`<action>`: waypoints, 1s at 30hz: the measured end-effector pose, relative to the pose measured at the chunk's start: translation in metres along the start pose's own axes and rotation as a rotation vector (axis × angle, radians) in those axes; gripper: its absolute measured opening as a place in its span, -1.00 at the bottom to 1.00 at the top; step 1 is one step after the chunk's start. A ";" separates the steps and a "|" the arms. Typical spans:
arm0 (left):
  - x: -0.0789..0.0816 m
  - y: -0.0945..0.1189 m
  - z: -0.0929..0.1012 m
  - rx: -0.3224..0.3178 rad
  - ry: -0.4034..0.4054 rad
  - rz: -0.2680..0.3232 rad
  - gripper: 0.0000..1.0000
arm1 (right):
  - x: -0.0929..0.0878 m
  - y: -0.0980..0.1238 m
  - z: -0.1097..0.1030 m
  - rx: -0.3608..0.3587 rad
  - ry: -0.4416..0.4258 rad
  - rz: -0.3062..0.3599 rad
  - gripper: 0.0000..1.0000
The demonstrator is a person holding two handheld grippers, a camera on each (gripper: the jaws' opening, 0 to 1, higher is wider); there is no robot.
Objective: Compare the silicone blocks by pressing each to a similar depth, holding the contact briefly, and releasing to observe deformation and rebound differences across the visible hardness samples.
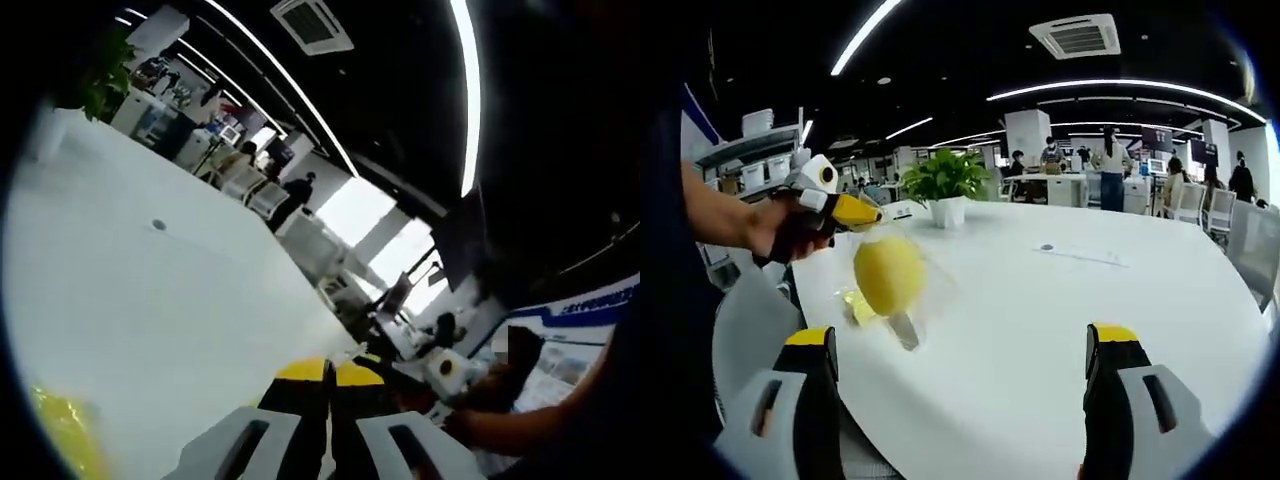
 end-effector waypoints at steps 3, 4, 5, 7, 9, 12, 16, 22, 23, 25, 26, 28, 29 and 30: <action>-0.004 -0.001 -0.005 0.003 0.016 -0.006 -1.00 | -0.007 0.002 0.000 -0.014 -0.015 -0.024 0.93; -0.006 -0.001 -0.006 0.000 0.027 -0.011 -1.00 | -0.009 0.002 -0.001 -0.018 -0.019 -0.023 0.93; -0.007 -0.001 -0.008 0.000 0.036 -0.012 -1.00 | -0.009 0.002 -0.002 -0.018 -0.021 -0.025 0.93; -0.011 -0.001 -0.013 0.001 0.072 -0.012 -1.00 | -0.013 0.001 -0.006 -0.020 -0.032 -0.034 0.93; -0.015 -0.001 -0.017 0.000 0.092 -0.009 -1.00 | -0.015 0.000 -0.010 -0.022 -0.038 -0.039 0.93; -0.019 -0.002 -0.020 0.005 0.122 -0.005 -1.00 | -0.019 0.001 -0.012 -0.036 -0.046 -0.046 0.93; -0.026 -0.003 -0.028 -0.013 0.208 -0.007 -1.00 | -0.023 0.001 -0.014 -0.047 -0.042 -0.067 0.93; -0.033 -0.006 -0.048 0.020 0.263 -0.006 -1.00 | -0.021 0.003 -0.014 -0.052 -0.051 -0.063 0.93; -0.032 -0.005 -0.051 0.023 0.304 0.013 -1.00 | -0.021 0.004 -0.014 -0.052 -0.053 -0.063 0.93; -0.033 -0.003 -0.056 0.034 0.318 0.027 -1.00 | -0.022 0.005 -0.013 -0.056 -0.056 -0.067 0.93; -0.033 -0.003 -0.059 0.046 0.321 0.034 -1.00 | -0.022 0.005 -0.013 -0.058 -0.054 -0.071 0.93; -0.034 -0.001 -0.067 0.078 0.315 0.038 -1.00 | -0.024 0.006 -0.012 -0.061 -0.055 -0.076 0.93; -0.033 0.000 -0.072 0.089 0.313 0.042 -1.00 | -0.025 0.006 -0.012 -0.061 -0.058 -0.079 0.93; -0.033 0.001 -0.074 0.092 0.312 0.043 -1.00 | -0.024 0.006 -0.012 -0.060 -0.059 -0.080 0.93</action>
Point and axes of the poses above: the point that each gripper's makers call its tool centre point, and the gripper's own axes: y roughly backward along the fingers, z roughly to its right, x roughly out of its top, the point moved 6 cm from there along y, roughly backward along the fingers, and after that the axes turned 3 degrees about y, right-handed, at the moved point
